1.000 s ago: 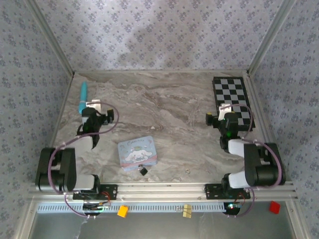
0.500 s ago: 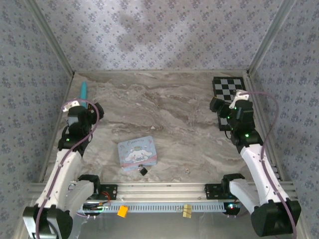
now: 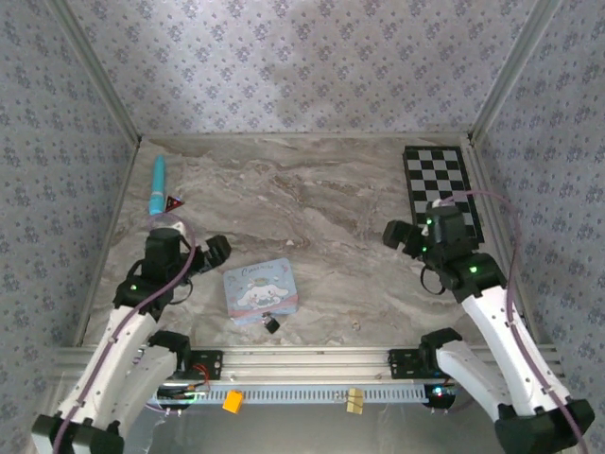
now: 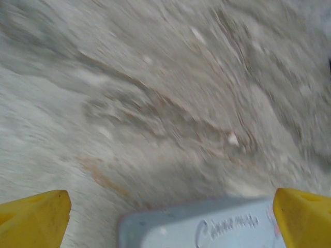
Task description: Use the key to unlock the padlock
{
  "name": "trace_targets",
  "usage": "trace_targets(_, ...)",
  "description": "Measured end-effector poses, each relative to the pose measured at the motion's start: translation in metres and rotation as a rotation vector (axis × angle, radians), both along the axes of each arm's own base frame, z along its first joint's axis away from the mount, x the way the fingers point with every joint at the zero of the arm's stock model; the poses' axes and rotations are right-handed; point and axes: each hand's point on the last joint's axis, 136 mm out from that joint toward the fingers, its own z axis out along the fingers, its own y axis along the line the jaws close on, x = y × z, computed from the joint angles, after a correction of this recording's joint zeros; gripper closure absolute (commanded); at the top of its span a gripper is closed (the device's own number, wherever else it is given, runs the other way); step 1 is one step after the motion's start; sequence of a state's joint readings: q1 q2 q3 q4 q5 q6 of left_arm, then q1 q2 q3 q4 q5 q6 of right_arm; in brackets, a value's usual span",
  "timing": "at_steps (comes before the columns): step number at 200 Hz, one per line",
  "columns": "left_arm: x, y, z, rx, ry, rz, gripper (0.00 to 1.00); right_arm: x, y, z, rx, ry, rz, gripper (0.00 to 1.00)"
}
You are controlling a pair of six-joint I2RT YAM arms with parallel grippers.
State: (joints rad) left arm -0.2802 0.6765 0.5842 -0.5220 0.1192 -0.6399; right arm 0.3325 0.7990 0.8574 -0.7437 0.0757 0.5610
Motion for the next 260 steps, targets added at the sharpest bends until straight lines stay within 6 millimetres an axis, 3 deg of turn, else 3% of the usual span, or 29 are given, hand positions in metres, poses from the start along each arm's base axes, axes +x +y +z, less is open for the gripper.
trace_targets(35,-0.014,-0.038,0.000,0.014,-0.011,-0.145,0.00,-0.025,0.043,-0.027,-0.043,0.113,0.132,0.01)
trace_targets(85,-0.014,-0.050,0.006,0.037,-0.066,-0.158,0.00,-0.064,0.076,-0.080,-0.116,0.295,0.218,0.08)
trace_targets(169,-0.008,-0.044,0.001,0.046,-0.086,-0.106,0.00,-0.127,0.089,-0.149,-0.080,0.499,0.226,0.37)
trace_targets(212,-0.006,-0.042,-0.002,0.047,-0.092,-0.090,0.00,-0.136,0.096,-0.165,-0.008,0.543,0.197,0.51)
trace_targets(260,-0.006,-0.041,-0.007,0.048,-0.086,-0.082,0.00,-0.137,0.103,-0.173,0.038,0.565,0.178,0.58)
